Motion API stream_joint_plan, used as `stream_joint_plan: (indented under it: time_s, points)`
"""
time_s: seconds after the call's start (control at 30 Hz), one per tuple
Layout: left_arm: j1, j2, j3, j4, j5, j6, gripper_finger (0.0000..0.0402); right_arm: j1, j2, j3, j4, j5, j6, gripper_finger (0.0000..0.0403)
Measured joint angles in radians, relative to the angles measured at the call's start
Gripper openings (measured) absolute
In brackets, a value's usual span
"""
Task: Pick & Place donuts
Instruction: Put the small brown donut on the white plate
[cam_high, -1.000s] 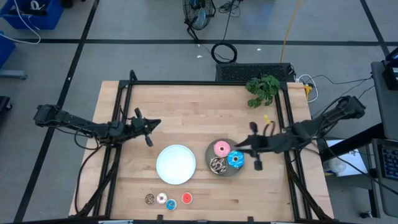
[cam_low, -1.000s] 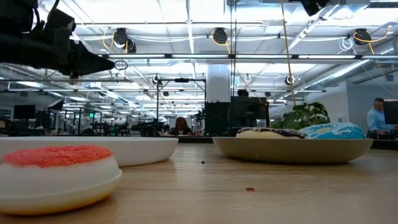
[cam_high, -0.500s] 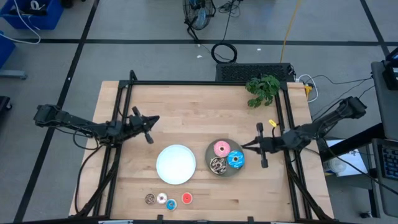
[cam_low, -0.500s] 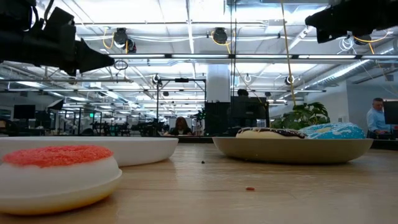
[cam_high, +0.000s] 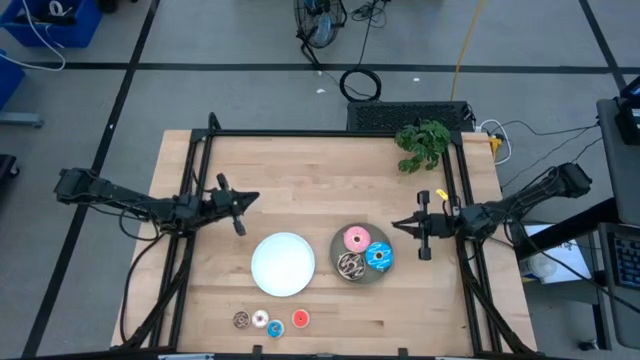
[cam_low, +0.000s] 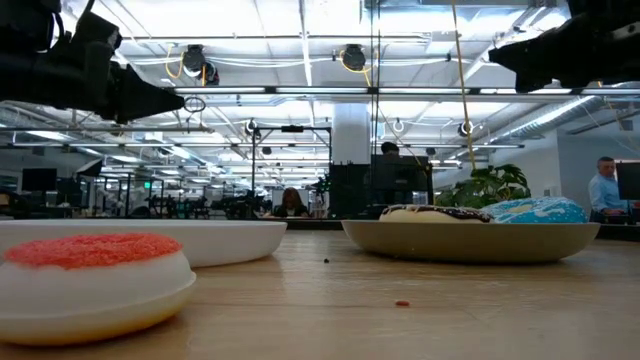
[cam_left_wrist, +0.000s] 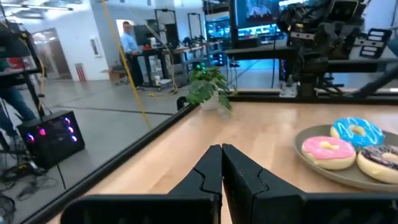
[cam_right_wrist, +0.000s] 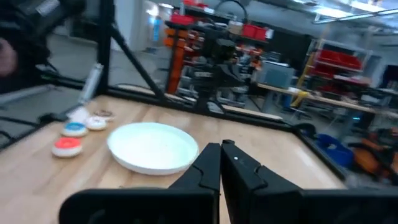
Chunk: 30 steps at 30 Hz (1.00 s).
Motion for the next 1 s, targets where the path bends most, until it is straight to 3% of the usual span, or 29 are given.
stream_joint_plan:
  time_s: [0.1, 0.33, 0.57, 0.73, 1.0]
  points:
    - [0.000, 0.000, 0.000, -0.004, -0.003, -0.041, 0.0017, -0.005, -0.017, 0.000, -0.029, -0.063, 0.002, 0.0000]
    - [0.000, 0.000, 0.000, -0.022, -0.026, -0.119, 0.0017, -0.006, -0.020, 0.000, -0.036, -0.071, -0.051, 0.0000]
    - [0.000, 0.000, 0.000, -0.253, -0.025, -0.367, 0.0017, -0.006, -0.016, 0.000, -0.024, -0.108, 0.025, 0.0000]
    - [0.000, 0.000, 0.000, -0.332, 0.081, -0.472, 0.0017, -0.006, -0.015, 0.000, 0.027, -0.111, -0.006, 0.0000]
    - [0.000, 0.000, 0.000, -0.299, 0.211, -0.449, 0.0017, -0.006, -0.015, 0.000, 0.051, -0.111, -0.056, 0.0000]
